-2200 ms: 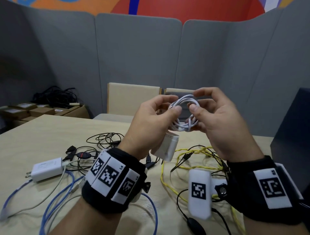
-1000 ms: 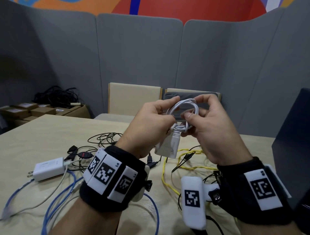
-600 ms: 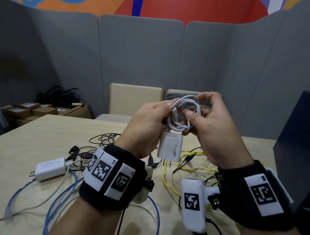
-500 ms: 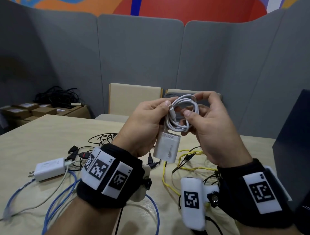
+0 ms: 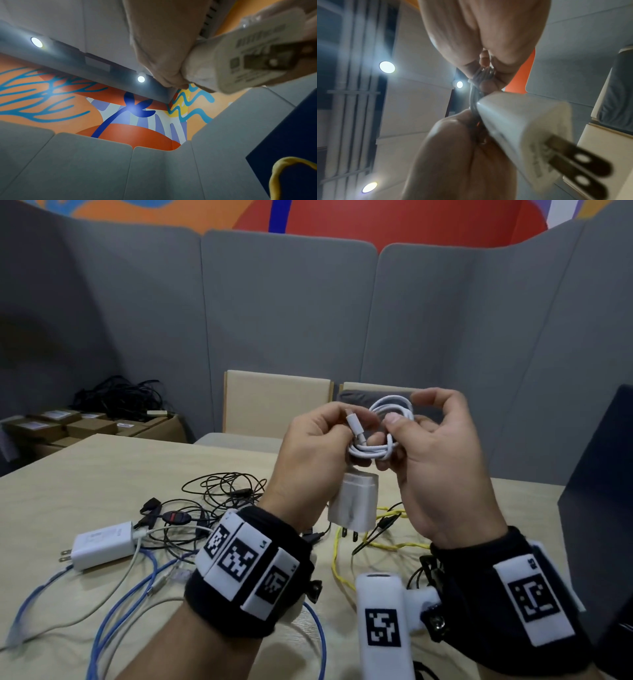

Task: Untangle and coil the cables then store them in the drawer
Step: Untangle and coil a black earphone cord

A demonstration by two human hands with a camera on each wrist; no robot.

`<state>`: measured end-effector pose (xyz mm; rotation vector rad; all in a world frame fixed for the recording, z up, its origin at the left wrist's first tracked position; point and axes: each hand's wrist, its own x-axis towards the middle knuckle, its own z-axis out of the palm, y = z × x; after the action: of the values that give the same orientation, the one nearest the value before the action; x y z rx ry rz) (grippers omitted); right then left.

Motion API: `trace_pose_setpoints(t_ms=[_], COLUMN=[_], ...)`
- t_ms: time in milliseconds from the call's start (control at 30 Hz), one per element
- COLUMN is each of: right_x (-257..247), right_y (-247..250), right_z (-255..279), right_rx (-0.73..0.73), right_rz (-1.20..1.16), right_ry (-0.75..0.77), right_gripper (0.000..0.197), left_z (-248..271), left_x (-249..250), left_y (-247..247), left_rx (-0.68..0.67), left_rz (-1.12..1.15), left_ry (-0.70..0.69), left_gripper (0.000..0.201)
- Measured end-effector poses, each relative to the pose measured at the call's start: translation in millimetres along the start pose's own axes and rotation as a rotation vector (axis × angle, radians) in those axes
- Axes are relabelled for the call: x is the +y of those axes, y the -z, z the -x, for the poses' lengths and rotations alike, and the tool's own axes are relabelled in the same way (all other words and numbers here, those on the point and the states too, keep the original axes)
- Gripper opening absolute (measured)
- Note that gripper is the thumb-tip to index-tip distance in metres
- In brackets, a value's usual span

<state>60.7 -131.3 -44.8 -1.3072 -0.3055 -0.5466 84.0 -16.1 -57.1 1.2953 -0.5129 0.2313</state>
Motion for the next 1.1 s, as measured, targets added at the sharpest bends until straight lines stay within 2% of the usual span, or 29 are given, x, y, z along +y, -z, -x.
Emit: trace_pose_setpoints(t_ms=[100,233,300,467,633,733,800,867,900,967,1000,1033,1100], right_x=[1.2,2.7,4.8,9.9,10.4,9.0,5.9,1.8,0.1,-2.2,-1.8,-0.5,0.5], right_y=[3.1,6.7,9.1,18.2,12.2,10.0,14.1,20.6,22.3,20.1,19.2,18.8,19.4], right_z=[-1.6,-3.7,-5.4,-9.1,-5.7,-2.8,-3.8,-6.8,-8.1,-7.8,-7.4,-7.5,-8.1], right_rx=[0.006,-0.033,-0.079,-0.215,-0.287,-0.320,-0.318,-0.287,-0.275,-0.225,-0.176,-0.138,-0.139], right_rz=[0.025,0.032,0.090,0.246,0.252,0.253,0.376,0.538,0.563,0.517,0.515,0.540,0.552], right_ry=[-0.007,-0.018,-0.022,-0.055,-0.052,-0.086,-0.034,0.076,0.116,0.148,0.171,0.194,0.169], right_gripper=[0.023,0.020,0.017,0.024,0.021,0.017,0.022,0.038,0.036,0.015,0.011,0.016,0.021], left_z=[-0.9,0.7,1.1,1.9,0.2,-1.1,-3.1,-3.9,-3.6,-1.3,0.3,1.8,2.0], left_x=[3.1,-1.0,-3.9,-4.1,-0.3,-0.8,-3.3,-4.8,-4.5,-3.2,-3.4,-4.1,-7.4], left_y=[4.7,3.3,-0.4,-3.3,-2.6,2.1,7.8,11.0,10.9,8.2,6.2,3.6,0.1], left_rx=[-0.094,-0.136,-0.102,0.043,0.167,0.194,0.144,0.007,-0.061,-0.154,-0.165,-0.162,-0.106], left_rz=[0.045,-0.063,-0.104,-0.243,-0.093,-0.182,-0.316,-0.347,-0.319,-0.254,-0.245,-0.244,-0.286], left_ry=[0.027,-0.031,-0.058,-0.130,-0.132,-0.231,-0.317,-0.308,-0.282,-0.236,-0.235,-0.250,-0.312], left_gripper=[0.024,0.011,0.016,0.023,0.029,0.029,0.026,0.018,0.012,0.004,0.009,0.011,0.012])
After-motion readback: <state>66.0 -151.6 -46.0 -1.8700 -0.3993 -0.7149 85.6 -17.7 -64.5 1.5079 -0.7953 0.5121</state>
